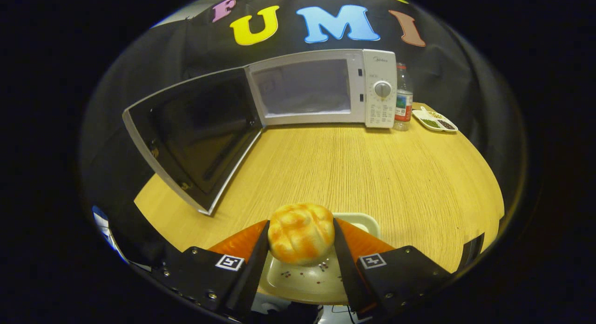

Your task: Open the microwave, put the food inside, and close the microwave door.

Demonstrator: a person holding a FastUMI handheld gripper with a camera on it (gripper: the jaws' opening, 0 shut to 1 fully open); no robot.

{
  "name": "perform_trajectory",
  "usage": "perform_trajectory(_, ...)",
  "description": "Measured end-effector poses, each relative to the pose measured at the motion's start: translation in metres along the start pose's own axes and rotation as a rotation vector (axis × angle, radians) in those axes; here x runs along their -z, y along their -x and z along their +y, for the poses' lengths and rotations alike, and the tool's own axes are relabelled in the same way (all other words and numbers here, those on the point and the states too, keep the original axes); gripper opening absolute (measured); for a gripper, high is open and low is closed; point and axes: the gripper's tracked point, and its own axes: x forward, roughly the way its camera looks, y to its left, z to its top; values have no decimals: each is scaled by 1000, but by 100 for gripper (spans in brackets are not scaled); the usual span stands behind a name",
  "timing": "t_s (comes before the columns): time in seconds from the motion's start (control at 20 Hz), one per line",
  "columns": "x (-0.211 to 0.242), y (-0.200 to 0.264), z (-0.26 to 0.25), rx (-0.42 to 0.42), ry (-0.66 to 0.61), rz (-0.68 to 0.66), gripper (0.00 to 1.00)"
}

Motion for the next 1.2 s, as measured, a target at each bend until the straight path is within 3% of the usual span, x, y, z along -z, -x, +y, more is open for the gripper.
perform_trajectory(0.55, -122, -48, 12, -73, -155, -190, 75)
perform_trajectory(1.2, -193, -143, 17, -80, -307, -293, 75)
